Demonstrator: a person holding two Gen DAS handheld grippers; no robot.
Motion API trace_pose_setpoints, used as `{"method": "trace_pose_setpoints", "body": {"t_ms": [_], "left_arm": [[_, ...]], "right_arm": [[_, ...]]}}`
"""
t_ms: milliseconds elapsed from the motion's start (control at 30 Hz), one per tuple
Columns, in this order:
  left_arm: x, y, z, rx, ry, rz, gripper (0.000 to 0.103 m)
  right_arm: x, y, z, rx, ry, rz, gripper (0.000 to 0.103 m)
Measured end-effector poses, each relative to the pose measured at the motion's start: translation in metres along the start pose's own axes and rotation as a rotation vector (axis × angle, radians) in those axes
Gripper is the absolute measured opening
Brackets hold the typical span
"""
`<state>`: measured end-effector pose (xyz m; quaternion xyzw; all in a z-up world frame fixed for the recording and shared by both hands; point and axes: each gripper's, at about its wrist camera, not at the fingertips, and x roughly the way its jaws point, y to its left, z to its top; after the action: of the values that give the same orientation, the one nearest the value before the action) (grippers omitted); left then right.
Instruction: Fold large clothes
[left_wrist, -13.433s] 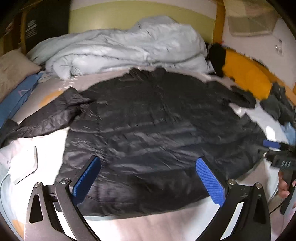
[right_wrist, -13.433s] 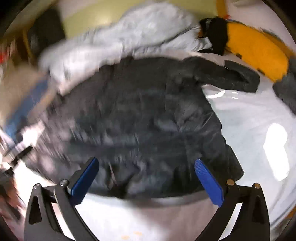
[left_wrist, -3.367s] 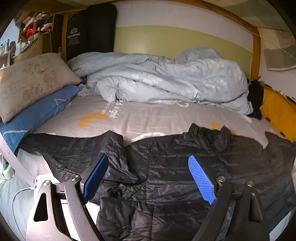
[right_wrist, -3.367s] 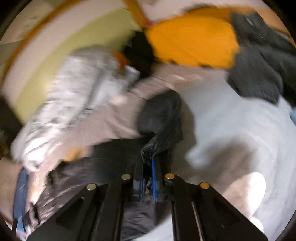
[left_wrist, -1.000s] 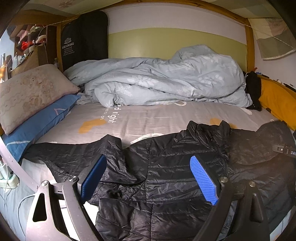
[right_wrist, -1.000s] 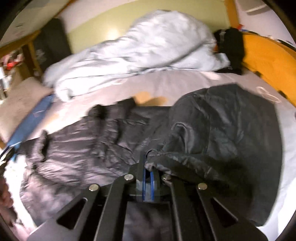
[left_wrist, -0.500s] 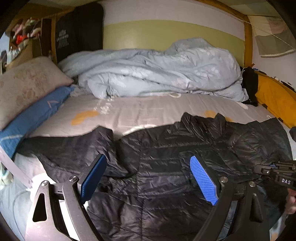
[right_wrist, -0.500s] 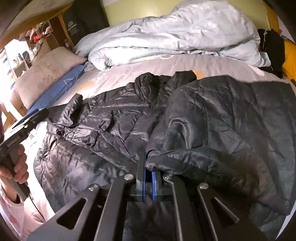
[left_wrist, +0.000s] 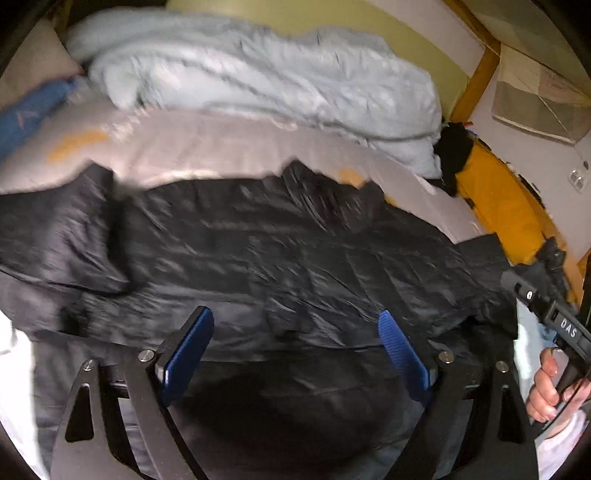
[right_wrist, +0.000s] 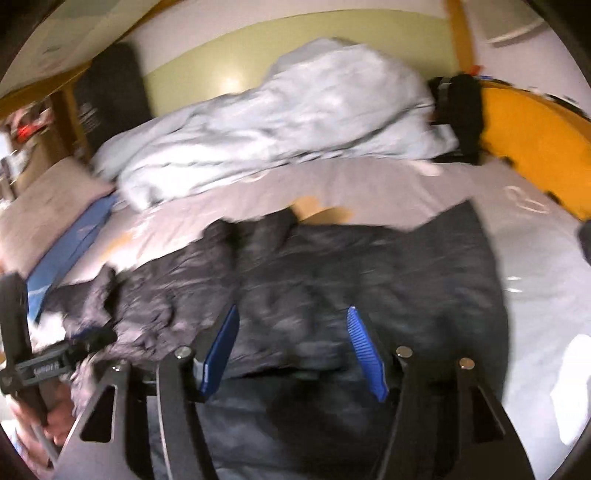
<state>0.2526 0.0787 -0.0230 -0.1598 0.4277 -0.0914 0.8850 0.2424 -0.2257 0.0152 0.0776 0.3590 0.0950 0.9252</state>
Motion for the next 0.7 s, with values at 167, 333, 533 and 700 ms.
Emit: {"method": "trace_pose_setpoints", "body": {"t_ms": [167, 333, 533, 700], "left_arm": [[0.037, -0.005, -0.008, -0.014, 0.105, 0.032, 0.074], [0.046, -0.014, -0.012, 0.056, 0.103, 0.111, 0.033], [0.036, -0.014, -0.011, 0.112, 0.029, 0.193, 0.002], [0.016, -0.006, -0.001, 0.139, -0.056, 0.321, 0.002]], "right_arm": [[-0.009, -0.023, 0.005, 0.045, -0.029, -0.044, 0.063], [-0.005, -0.04, 0.009, 0.086, -0.008, -0.051, 0.064], [0.006, -0.055, 0.008, 0.119, 0.032, -0.081, 0.064], [0.0, -0.063, 0.01, 0.138, 0.023, -0.094, 0.064]]}}
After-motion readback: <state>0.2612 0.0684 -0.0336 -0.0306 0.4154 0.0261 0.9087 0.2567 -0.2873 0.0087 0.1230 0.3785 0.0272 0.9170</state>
